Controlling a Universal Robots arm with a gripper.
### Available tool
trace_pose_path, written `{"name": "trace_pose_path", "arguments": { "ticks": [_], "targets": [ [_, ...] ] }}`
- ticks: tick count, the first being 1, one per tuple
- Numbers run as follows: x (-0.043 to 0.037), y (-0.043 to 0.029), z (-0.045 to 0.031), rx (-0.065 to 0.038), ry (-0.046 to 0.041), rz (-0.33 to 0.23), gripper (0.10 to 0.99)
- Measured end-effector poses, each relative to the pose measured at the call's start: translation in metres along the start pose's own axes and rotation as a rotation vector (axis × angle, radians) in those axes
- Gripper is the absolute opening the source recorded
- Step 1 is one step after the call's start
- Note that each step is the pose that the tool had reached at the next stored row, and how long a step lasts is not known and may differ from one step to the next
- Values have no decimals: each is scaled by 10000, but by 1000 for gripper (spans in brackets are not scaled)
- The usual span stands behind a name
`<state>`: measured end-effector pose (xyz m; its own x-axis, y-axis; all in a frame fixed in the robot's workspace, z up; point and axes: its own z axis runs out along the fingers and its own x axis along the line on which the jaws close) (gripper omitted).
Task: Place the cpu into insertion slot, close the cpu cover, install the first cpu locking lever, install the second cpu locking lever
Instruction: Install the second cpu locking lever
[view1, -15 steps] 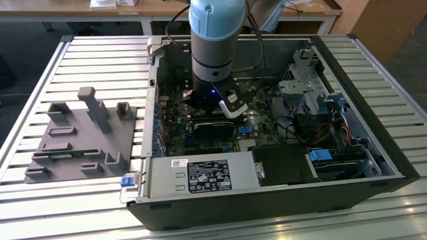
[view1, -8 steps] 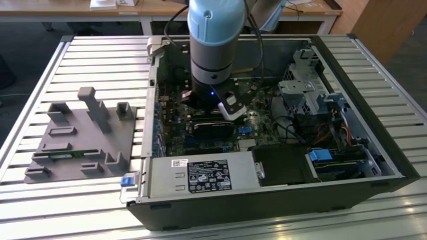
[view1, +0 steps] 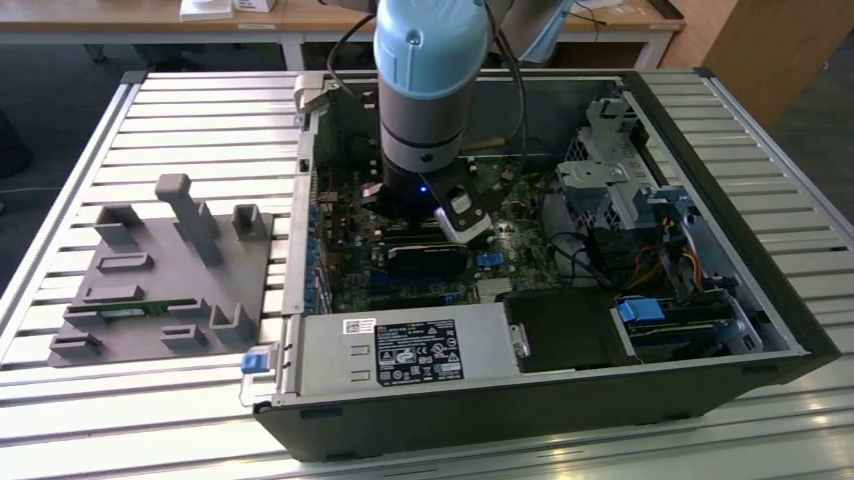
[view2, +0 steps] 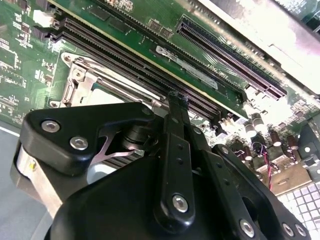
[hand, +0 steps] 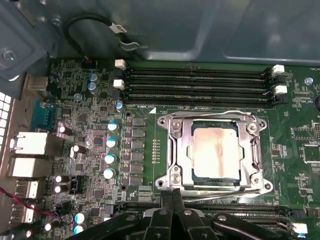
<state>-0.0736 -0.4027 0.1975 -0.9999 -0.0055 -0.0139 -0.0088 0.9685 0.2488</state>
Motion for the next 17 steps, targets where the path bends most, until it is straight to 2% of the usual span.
{"name": "trace_pose_path", "arguments": {
  "ticks": [11, 17],
  "targets": [
    [1, -8, 36, -314, -4, 2, 106],
    [49, -15, 64, -410, -2, -6, 106]
  ]
}}
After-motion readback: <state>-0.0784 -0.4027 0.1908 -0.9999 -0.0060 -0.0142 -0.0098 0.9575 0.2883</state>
